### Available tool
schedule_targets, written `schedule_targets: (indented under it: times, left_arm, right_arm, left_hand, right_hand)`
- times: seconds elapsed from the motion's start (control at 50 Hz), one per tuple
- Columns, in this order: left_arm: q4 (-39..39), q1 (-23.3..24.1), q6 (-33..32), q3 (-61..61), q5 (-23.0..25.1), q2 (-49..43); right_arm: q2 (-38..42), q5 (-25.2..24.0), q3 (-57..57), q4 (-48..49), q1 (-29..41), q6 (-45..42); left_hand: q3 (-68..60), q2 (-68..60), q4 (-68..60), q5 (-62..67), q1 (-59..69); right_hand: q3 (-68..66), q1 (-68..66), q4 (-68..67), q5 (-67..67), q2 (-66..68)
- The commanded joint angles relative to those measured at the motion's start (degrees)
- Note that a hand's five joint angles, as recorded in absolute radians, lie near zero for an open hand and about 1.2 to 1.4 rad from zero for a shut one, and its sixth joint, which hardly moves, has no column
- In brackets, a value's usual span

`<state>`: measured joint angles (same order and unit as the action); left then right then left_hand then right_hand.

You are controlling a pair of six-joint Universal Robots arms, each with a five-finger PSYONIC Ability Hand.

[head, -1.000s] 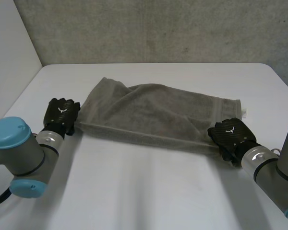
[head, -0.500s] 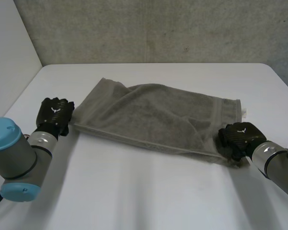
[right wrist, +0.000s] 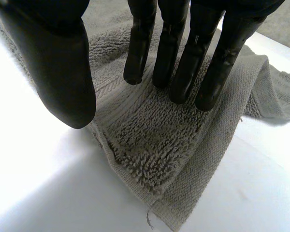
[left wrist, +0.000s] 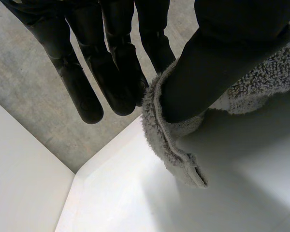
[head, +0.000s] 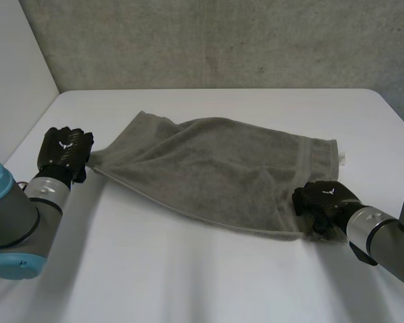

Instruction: Fold the laundry

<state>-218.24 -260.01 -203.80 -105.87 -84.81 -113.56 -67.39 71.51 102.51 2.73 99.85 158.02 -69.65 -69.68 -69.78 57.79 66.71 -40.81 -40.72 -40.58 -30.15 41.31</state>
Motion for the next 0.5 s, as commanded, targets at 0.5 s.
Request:
schedule_targets:
  times: [0.5]
  left_arm:
    - [1.15,-0.76,-0.01,2.42,-0.18,-1.14]
  right_arm:
    - [0.77,0.56,0.59,-1.24,1.31,-4.47]
  left_hand:
    - [-10.35,-10.32,-10.22,12.21,13.29]
  right_hand:
    - [2.63,2.54,2.40,1.97,-3.14]
